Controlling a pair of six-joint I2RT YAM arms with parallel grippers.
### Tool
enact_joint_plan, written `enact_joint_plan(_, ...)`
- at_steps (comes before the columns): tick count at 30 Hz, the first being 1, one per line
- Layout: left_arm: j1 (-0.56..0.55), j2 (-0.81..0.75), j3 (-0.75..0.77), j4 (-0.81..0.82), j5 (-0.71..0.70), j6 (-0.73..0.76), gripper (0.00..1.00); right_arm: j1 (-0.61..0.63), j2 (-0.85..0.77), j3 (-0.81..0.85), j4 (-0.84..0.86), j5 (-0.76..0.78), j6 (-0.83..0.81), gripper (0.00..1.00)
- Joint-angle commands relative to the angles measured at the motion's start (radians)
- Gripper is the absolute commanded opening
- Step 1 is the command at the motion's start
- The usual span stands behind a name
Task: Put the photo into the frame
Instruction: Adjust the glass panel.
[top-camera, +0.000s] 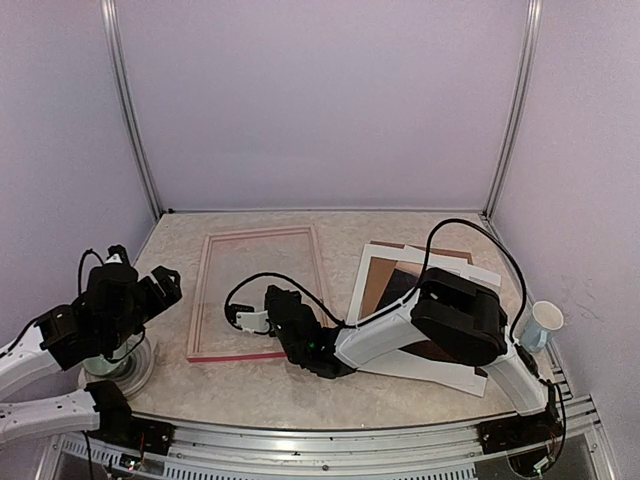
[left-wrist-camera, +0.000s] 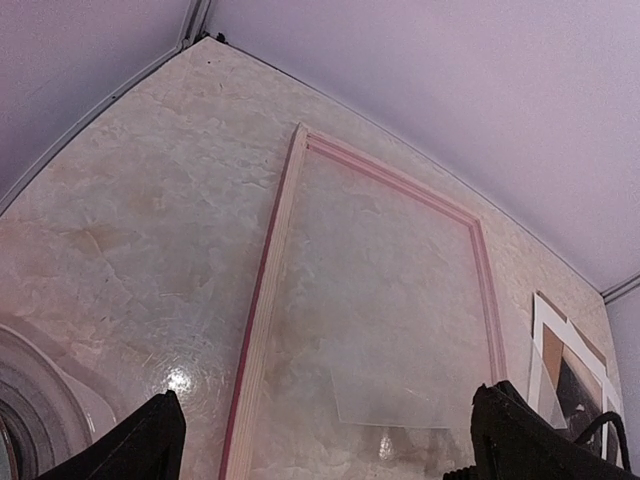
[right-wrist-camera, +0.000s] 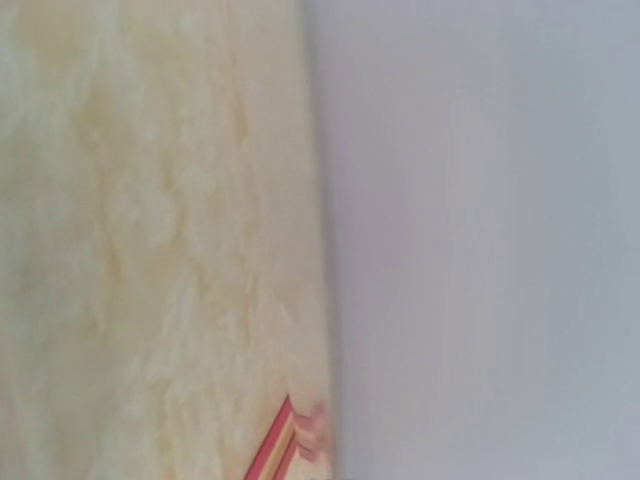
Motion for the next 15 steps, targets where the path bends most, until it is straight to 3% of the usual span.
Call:
enact_joint_plan(1,0.013,-0.016,-0.012,0.015,0.003,-0.003,0.99,0.029,0.036,-0.008,0.126,0.008,-0.061,0.01)
enact_joint_plan(15,0.022,-0.020,-0.015,0.018,0.012,0.003,0.99,0.044,0.057,-0.002,0.058,0.094,-0.044,0.01)
